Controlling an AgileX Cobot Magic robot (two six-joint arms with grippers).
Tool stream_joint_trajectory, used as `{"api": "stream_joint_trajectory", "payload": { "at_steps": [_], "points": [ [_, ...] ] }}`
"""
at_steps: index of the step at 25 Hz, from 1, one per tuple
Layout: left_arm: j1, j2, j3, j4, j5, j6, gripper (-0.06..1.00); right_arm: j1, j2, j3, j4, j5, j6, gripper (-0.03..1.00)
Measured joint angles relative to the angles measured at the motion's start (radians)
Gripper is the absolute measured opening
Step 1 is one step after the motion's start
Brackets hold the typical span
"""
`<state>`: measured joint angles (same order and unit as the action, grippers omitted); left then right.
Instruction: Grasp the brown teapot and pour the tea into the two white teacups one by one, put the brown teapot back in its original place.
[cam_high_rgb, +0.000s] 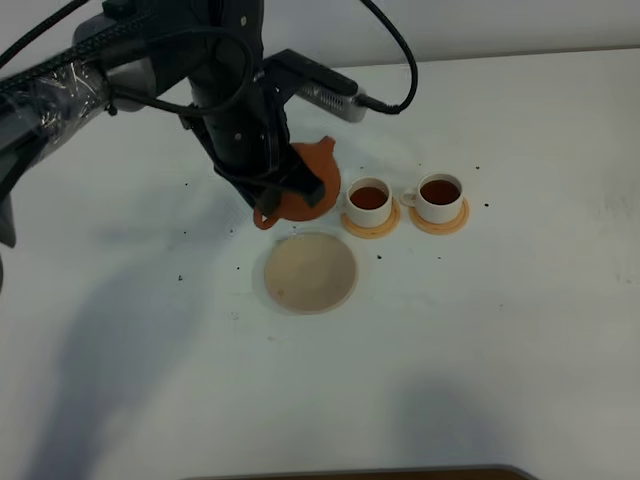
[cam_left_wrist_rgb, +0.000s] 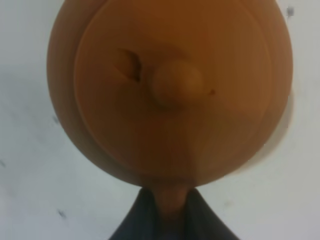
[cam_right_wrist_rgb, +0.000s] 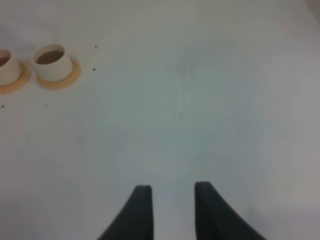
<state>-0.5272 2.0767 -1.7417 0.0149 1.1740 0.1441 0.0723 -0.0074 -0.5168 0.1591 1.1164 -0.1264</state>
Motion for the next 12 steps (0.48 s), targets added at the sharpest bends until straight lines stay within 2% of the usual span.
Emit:
{"api": "stream_joint_trajectory", "payload": {
  "at_steps": [12],
  "points": [
    [-0.1,-0.016,0.197,0.005,-0.008,-0.115,0.14,0.0,0.0,0.0,0.0,0.0,0.0,0.24]
  ]
}}
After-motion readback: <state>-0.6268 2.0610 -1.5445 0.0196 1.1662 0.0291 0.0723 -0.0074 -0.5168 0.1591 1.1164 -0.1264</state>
